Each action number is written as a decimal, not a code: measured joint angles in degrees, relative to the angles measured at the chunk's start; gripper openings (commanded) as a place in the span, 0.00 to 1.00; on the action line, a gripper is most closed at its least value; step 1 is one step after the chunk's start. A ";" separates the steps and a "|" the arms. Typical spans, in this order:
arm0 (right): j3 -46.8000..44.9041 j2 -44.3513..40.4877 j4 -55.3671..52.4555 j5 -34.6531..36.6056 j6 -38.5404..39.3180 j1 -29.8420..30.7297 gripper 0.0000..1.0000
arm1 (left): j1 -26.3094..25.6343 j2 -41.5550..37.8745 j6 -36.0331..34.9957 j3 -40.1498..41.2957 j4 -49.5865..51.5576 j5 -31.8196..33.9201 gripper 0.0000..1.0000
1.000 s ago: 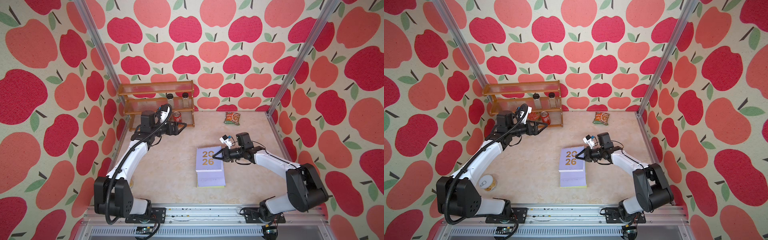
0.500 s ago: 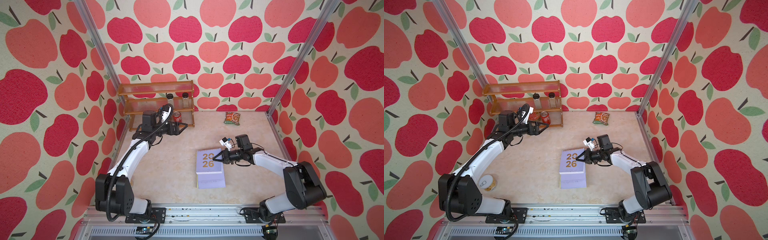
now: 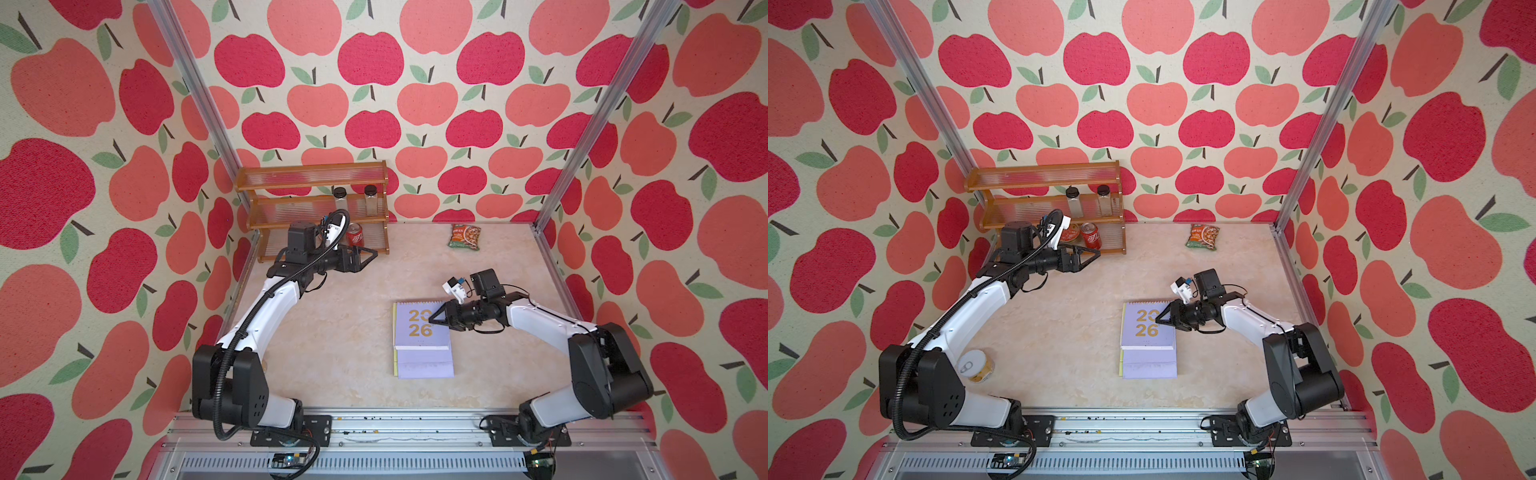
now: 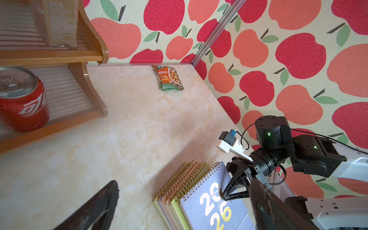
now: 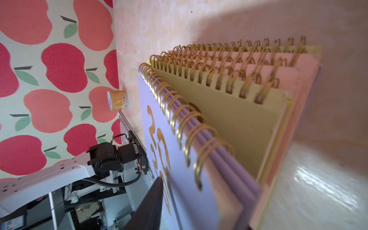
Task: Stack the calendars
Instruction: Place the calendar at the calendar, then adjust the calendars at the calendar.
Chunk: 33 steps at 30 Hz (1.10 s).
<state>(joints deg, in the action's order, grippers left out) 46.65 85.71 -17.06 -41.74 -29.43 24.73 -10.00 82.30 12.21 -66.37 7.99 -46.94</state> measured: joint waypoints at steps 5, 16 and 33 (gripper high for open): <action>1.95 -0.90 -4.52 4.76 0.98 0.00 0.56 | -0.17 0.00 -0.20 -0.02 0.48 0.02 0.99; 3.15 -5.22 -13.20 17.38 0.04 2.12 0.61 | -0.35 0.59 -0.22 -0.02 1.09 0.66 0.99; 5.81 -4.70 -14.82 23.89 -4.09 8.70 0.61 | -0.35 1.38 -1.27 0.00 1.70 1.07 0.99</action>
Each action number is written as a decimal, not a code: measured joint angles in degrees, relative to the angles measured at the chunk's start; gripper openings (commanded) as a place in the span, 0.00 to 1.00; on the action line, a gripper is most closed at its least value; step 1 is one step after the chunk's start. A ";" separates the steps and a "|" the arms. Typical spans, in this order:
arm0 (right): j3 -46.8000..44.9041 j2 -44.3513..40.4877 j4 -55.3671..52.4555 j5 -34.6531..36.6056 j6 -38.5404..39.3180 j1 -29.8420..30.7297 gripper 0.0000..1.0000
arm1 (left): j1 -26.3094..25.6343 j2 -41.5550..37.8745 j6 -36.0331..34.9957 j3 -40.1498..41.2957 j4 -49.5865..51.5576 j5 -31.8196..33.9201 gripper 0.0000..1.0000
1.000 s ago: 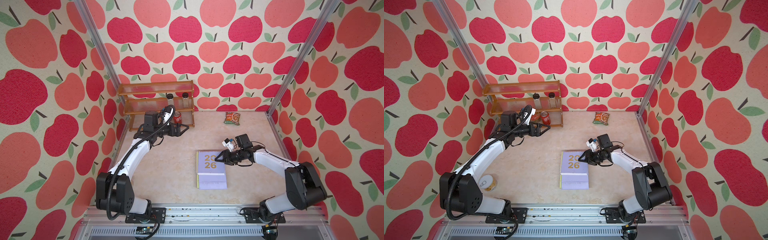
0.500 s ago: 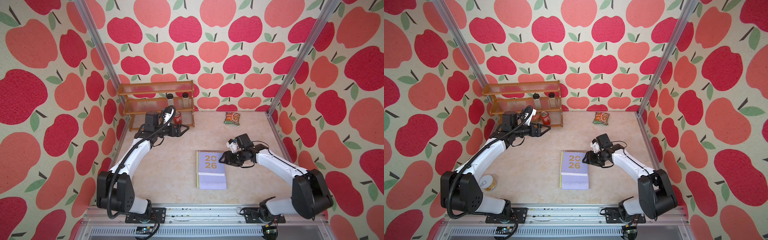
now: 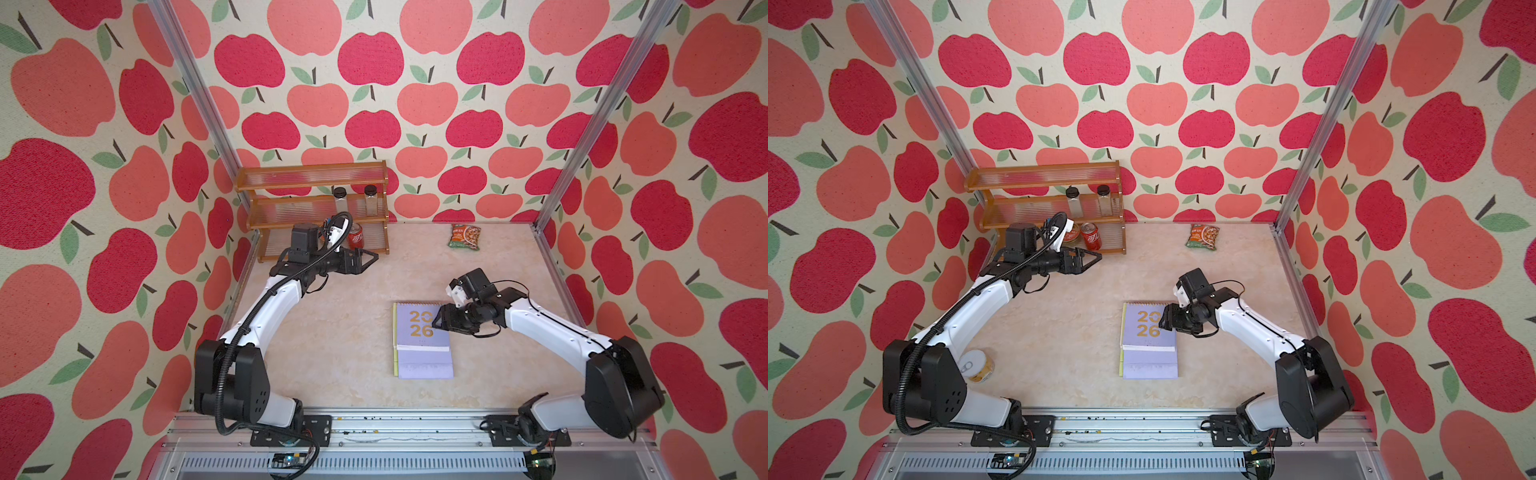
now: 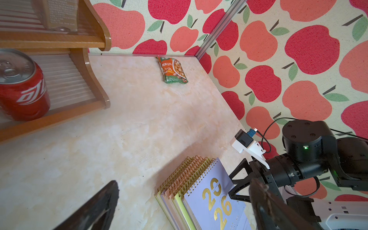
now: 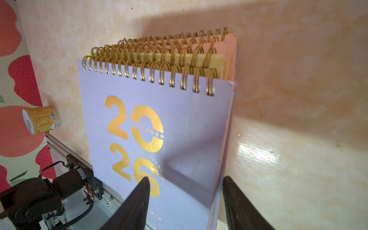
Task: Stack the calendars
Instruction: Adjust the calendars at the calendar.
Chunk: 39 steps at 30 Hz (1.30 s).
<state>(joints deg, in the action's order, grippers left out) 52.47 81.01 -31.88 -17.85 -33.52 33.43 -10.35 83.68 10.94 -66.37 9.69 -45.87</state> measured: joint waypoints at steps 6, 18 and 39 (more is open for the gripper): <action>1.03 1.22 0.02 0.02 -0.46 0.35 0.61 | -0.04 0.00 -0.17 0.00 0.44 0.02 0.99; 0.46 0.22 -1.92 1.49 -1.11 1.18 0.61 | -0.04 0.00 -0.20 -0.02 0.44 0.02 0.99; -1.97 -2.78 -4.72 2.84 -5.14 7.56 0.61 | -0.04 1.25 -0.17 -0.02 0.44 -0.04 1.00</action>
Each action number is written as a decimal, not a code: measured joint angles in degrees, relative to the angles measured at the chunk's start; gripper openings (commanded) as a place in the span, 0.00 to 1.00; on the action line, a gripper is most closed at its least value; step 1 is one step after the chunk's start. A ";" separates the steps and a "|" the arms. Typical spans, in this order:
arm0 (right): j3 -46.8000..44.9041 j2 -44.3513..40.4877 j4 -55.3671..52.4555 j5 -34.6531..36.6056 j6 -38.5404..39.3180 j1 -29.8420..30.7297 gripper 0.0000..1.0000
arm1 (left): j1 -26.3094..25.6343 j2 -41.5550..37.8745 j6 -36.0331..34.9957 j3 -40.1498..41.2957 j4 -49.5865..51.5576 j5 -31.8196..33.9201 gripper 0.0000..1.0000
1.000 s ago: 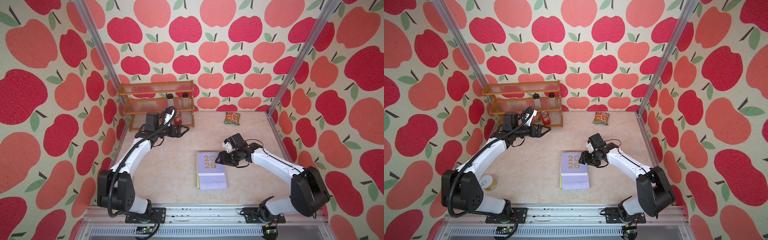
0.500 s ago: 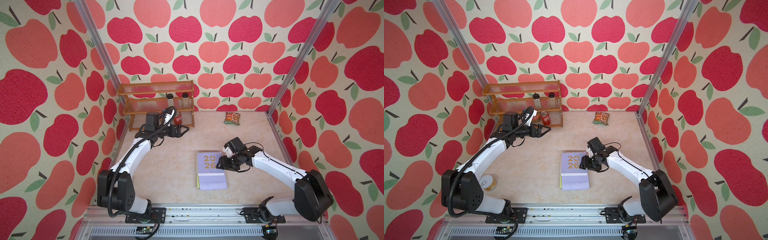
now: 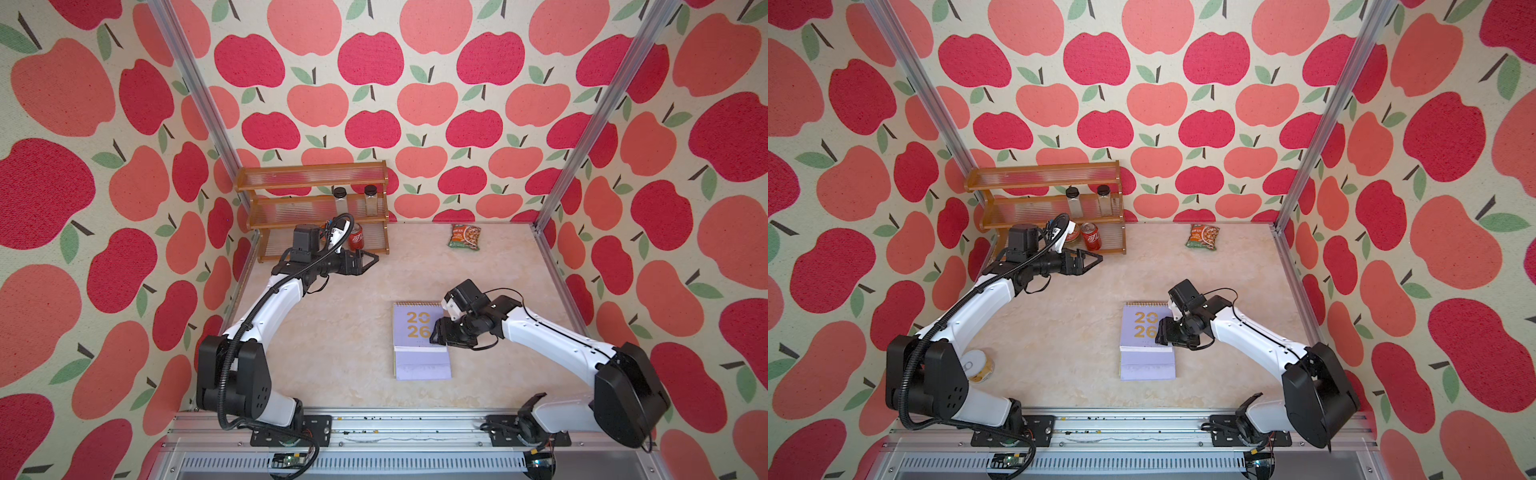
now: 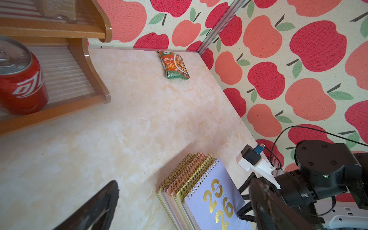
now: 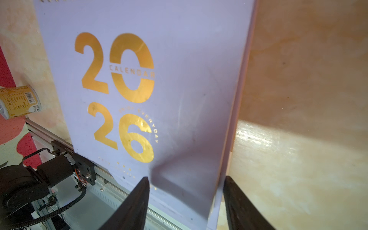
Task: Stack the calendars
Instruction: Adjust the calendars at the calendar.
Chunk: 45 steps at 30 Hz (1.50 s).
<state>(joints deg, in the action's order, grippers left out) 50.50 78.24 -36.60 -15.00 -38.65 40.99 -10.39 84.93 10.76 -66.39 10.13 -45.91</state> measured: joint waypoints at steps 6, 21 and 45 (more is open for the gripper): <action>0.74 0.50 -0.48 0.31 0.00 0.04 0.62 | 0.00 0.00 0.00 0.00 0.00 -0.02 0.99; 1.33 -4.39 -6.05 11.98 11.67 11.69 0.99 | -0.04 0.00 -0.02 0.00 0.00 0.04 1.00; 9.07 10.19 -7.58 31.89 43.67 38.03 0.99 | 0.02 -0.17 -0.46 0.02 0.87 0.55 1.00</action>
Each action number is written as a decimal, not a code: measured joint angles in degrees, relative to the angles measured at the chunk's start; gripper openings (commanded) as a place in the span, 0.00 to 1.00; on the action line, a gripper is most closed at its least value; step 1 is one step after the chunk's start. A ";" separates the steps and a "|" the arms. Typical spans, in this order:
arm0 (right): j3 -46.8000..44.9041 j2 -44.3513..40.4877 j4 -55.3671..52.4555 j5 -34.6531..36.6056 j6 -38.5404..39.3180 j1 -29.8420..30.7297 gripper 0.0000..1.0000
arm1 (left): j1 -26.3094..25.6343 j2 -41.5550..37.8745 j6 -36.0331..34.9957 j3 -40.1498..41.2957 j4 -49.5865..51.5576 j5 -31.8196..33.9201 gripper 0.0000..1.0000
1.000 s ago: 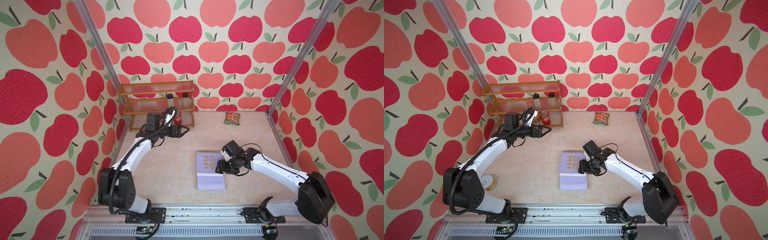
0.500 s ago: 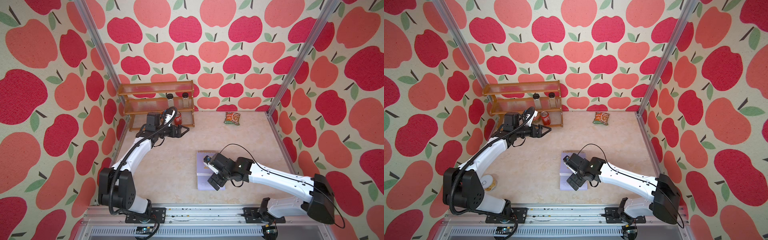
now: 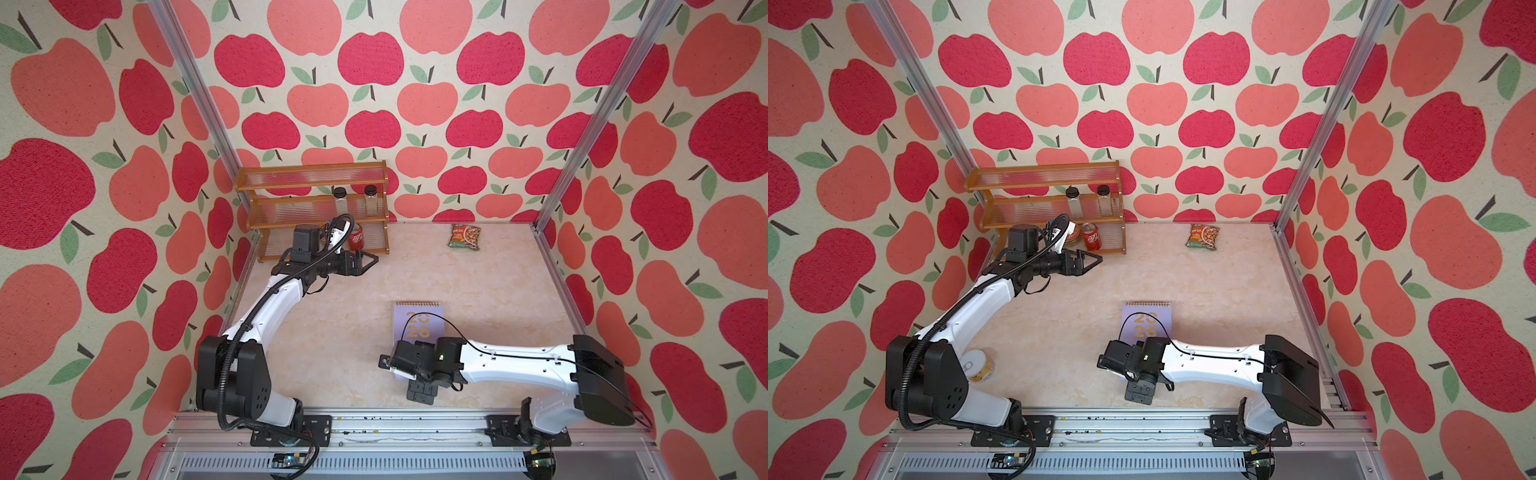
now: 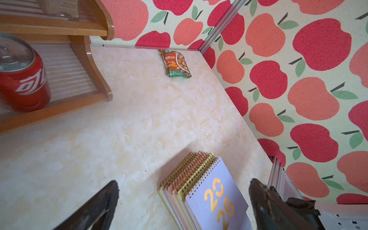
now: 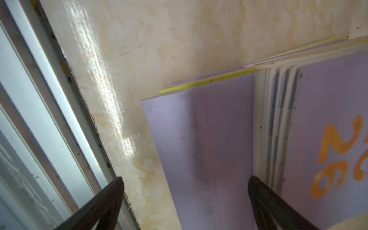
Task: Stack the calendars
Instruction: Adjust the calendars at the calendar.
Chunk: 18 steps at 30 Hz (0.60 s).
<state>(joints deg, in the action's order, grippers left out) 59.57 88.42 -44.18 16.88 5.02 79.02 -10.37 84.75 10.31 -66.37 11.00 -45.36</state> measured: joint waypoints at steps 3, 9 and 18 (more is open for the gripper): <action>0.09 1.03 -0.02 0.92 0.76 0.28 0.99 | 0.00 -0.02 0.00 -0.02 0.00 0.02 1.00; 0.11 3.76 0.61 4.35 1.60 0.50 0.99 | 0.00 -0.15 0.00 -0.02 0.00 0.15 0.99; 0.31 4.07 1.29 8.92 2.47 0.59 0.99 | 0.00 -0.74 -0.04 -0.02 0.13 0.20 0.99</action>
<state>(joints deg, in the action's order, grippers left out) 59.88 92.49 -42.89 25.80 7.49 79.61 -10.37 84.01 10.26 -66.39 11.14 -45.17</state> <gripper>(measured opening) 0.992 0.993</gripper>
